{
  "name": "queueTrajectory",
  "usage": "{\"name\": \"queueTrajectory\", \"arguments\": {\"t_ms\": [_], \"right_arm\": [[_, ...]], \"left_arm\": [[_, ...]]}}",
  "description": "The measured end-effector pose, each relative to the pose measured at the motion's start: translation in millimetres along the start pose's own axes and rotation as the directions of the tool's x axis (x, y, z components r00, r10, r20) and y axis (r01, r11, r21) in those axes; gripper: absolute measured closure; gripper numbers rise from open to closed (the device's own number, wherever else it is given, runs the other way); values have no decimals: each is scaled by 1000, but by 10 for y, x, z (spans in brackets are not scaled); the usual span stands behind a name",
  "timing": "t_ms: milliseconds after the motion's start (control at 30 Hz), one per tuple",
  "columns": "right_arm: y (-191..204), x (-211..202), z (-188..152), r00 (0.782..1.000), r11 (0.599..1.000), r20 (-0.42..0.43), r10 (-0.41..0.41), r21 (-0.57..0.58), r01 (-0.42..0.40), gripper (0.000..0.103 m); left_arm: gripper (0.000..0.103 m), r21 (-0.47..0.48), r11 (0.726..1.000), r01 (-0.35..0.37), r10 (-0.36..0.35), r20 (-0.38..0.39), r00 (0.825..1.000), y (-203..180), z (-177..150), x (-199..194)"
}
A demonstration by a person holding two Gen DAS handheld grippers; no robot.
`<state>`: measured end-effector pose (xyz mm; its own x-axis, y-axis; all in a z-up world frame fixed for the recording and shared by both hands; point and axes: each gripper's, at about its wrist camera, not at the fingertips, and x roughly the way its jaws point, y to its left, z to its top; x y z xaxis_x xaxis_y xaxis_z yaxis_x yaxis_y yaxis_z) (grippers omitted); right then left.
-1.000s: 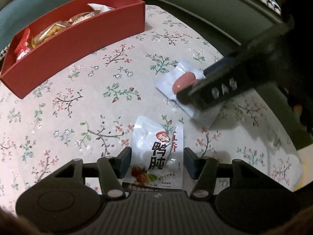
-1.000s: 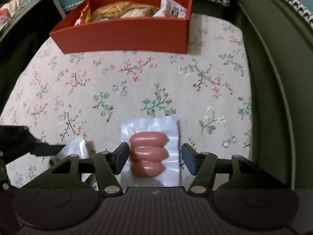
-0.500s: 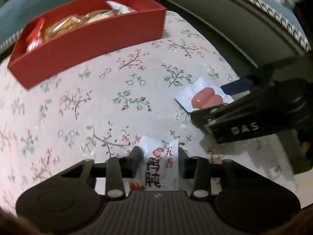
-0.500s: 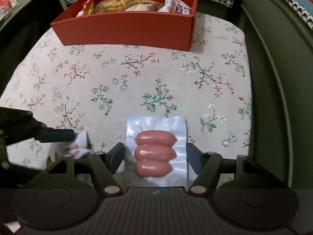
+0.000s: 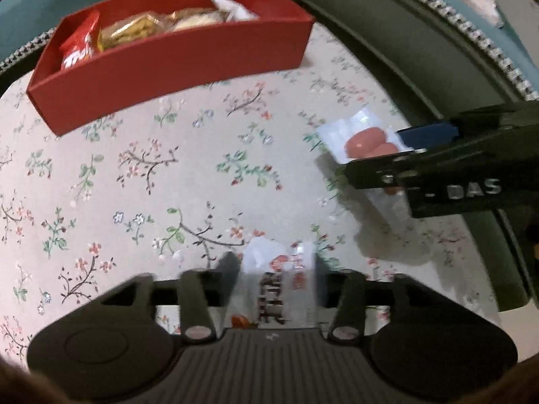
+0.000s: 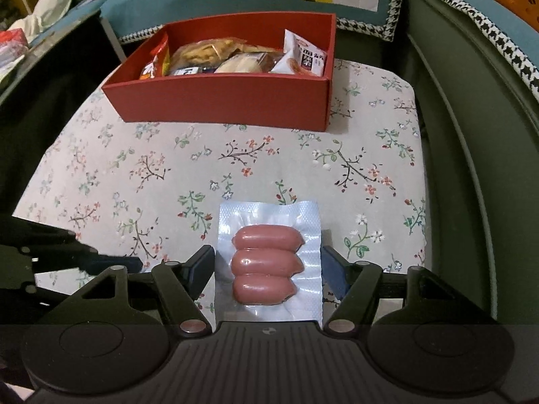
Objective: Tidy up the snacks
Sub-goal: 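Lift and carry the sausage pack and duck-neck packet toward the red box with both tools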
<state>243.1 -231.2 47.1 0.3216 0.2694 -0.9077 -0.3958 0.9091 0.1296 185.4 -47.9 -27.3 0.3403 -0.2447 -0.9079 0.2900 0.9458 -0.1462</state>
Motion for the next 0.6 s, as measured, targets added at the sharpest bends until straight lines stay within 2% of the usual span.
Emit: {"name": "queueTrajectory", "arguments": {"t_ms": [33, 133, 400, 467, 533, 600], "right_arm": [[2, 7, -7, 1000, 1000, -4, -1, -2, 1, 29], [-4, 12, -29, 1000, 1000, -9, -4, -5, 4, 29], [-27, -12, -48, 1000, 1000, -7, -14, -10, 14, 29], [-44, -26, -55, 1000, 1000, -5, -15, -11, 15, 29], [-63, -38, -52, 1000, 1000, -1, -18, -10, 18, 29], [-56, -63, -46, 1000, 1000, 7, -20, -12, 20, 29]], "left_arm": [[7, 9, 1000, -16, 16, 2, 1000, -6, 4, 13], [0, 29, 1000, -12, 12, 3, 1000, -38, -6, 45], [0, 108, 991, -76, 78, -11, 997, -241, -104, 71], [20, 81, 993, -81, 82, -7, 997, -201, -158, -2], [20, 10, 999, -47, 47, -18, 999, -105, -187, -55], [21, -22, 998, -50, 50, -19, 999, -60, -218, -81]]}}
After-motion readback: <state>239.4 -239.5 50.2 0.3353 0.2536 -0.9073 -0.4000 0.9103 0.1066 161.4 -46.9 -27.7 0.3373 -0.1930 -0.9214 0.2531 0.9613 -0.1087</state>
